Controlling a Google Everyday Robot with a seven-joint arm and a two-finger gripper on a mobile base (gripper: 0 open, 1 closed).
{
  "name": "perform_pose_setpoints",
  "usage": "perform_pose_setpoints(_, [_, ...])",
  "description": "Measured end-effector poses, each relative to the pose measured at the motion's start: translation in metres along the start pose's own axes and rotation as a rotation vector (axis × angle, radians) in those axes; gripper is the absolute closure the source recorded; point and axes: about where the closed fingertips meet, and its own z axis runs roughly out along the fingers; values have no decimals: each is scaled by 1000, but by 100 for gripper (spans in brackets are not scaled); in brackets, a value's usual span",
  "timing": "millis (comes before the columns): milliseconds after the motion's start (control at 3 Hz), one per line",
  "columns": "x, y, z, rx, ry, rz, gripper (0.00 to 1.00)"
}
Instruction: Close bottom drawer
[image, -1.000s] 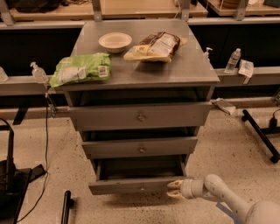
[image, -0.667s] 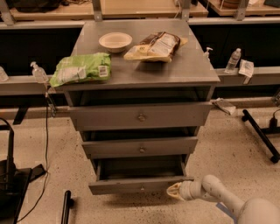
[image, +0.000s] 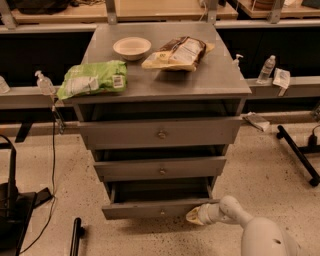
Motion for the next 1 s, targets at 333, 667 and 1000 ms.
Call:
perform_pose_setpoints(333, [0,0,0,0,0,0,100])
perform_pose_setpoints(667, [-1,1,2,-21,-9,5,100])
perform_pose_setpoints(1000, [-9,-14,10,26,-24,-19,100])
